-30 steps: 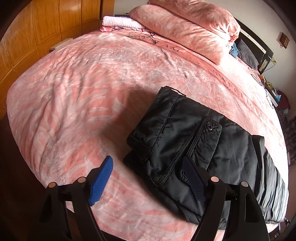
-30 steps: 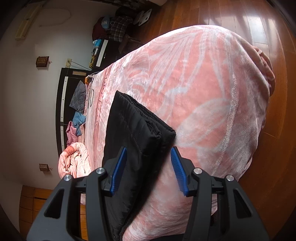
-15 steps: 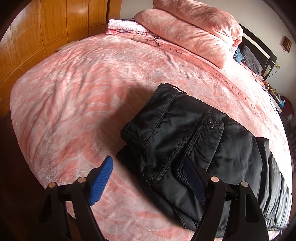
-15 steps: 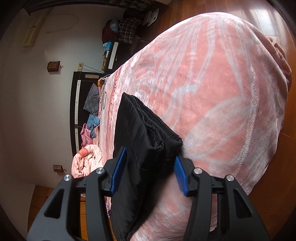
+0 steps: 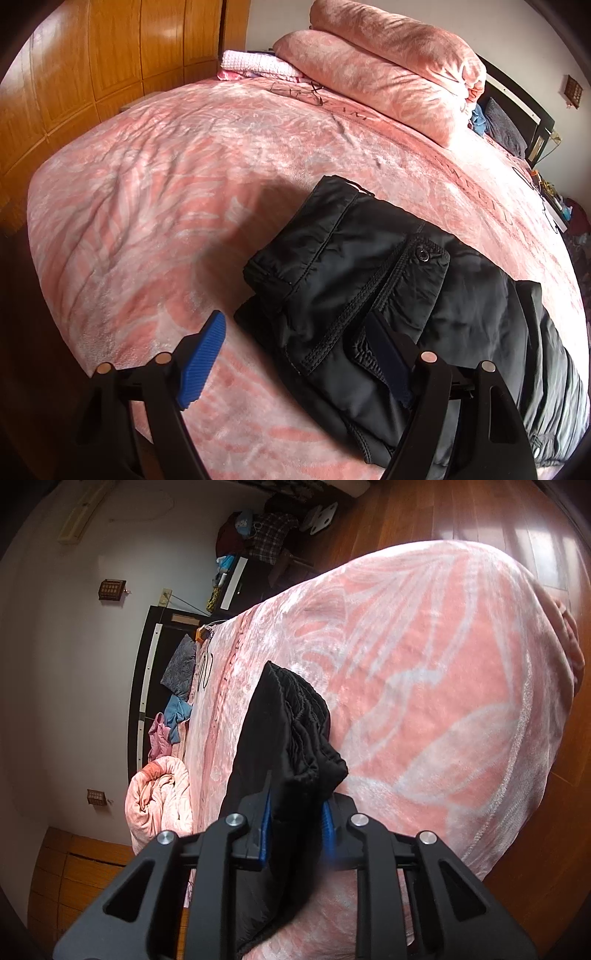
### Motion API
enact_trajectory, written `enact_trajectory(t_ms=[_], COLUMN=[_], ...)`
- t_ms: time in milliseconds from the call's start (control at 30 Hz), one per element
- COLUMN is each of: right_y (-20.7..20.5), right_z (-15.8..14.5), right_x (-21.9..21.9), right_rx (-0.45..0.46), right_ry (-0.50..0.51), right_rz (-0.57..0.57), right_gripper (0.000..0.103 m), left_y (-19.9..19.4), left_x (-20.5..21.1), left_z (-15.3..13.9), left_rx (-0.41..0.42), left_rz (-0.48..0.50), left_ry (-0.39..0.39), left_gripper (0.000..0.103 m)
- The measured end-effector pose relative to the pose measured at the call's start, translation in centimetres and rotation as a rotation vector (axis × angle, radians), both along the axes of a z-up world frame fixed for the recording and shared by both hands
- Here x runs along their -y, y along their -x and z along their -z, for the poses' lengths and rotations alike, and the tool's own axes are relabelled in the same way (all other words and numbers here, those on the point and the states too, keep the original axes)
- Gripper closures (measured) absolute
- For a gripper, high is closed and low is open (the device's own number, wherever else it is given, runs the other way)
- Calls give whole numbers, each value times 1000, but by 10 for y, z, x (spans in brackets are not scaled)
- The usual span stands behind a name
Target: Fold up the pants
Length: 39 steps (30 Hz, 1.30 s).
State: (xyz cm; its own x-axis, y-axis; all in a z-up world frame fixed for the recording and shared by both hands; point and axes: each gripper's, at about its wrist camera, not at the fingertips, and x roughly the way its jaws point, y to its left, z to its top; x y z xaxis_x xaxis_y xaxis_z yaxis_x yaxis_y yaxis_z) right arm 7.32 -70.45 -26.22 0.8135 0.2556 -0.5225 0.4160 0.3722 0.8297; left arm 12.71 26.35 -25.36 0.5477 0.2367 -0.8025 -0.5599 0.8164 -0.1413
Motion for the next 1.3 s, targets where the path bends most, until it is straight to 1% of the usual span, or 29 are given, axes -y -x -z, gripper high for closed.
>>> enact_trajectory(t_ms=[300, 433, 500, 633, 800, 900, 1067, 1133, 1300], right_y=[-15, -19, -20, -19, -23, -24, -23, -22, -22], right_z=[-84, -119, -135, -158, -178, -185, -198, -203, -213], right_x=[-43, -68, -82, -108, -137, -149, -167, -175, -190], right_rx=[18, 17, 21, 34, 30, 33, 46, 54, 80], right_ry=[228, 357, 412, 491, 573, 595, 636, 655, 710], right_rz=[-40, -63, -71, -89, -104, -109, -123, -129, -150], right_gripper=[88, 88, 88, 88, 88, 88, 88, 88, 88], left_y=[9, 14, 15, 17, 18, 20, 23, 24, 20], left_x=[7, 11, 12, 14, 25, 32, 32, 33, 39], left_z=[-1, -1, -2, -4, -3, -5, -7, -7, -6], left_rx=[35, 50, 56, 74, 74, 81, 97, 95, 76], left_rz=[6, 16, 21, 23, 49, 51, 45, 39, 60], left_ry=[-51, -70, -74, -78, -97, -125, -134, -140, -172], left_gripper=[24, 24, 24, 24, 23, 23, 22, 19, 19])
